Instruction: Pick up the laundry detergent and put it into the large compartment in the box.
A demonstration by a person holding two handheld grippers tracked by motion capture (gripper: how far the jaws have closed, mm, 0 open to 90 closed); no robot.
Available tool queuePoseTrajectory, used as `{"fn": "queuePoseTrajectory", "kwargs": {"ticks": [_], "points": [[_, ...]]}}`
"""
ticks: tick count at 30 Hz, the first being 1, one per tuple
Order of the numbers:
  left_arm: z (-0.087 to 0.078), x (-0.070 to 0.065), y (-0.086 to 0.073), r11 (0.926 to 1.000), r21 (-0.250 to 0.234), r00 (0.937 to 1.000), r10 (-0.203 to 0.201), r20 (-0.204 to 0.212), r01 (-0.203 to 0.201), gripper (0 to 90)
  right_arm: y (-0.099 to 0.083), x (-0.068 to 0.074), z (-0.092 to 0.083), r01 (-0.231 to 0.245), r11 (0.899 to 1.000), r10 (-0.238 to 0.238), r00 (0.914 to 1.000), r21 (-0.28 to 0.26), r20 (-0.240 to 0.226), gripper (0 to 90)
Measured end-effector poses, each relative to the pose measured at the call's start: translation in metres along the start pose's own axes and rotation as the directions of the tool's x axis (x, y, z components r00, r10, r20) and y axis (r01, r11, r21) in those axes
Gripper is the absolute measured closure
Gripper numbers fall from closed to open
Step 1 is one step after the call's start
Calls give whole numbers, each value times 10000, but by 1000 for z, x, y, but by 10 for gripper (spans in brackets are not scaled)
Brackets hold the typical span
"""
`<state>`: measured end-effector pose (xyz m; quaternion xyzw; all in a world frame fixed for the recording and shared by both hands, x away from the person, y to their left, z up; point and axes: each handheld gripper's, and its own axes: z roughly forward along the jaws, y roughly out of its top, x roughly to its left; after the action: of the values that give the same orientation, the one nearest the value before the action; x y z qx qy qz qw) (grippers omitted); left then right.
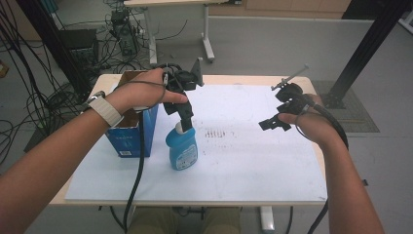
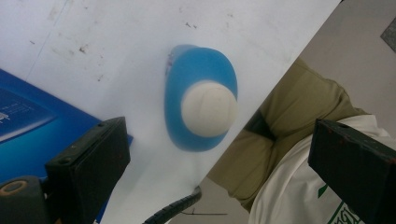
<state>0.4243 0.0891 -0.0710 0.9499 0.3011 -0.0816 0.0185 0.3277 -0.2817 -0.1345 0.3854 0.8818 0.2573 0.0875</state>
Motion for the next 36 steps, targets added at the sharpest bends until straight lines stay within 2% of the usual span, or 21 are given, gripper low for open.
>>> {"fn": "queuePoseTrajectory", "kwargs": {"ticks": [36], "points": [[1,3,-1,10000,-63,10000,-65,54,65,60,1,-1,1,19,10000,-19,10000,33,-16,89]]}}
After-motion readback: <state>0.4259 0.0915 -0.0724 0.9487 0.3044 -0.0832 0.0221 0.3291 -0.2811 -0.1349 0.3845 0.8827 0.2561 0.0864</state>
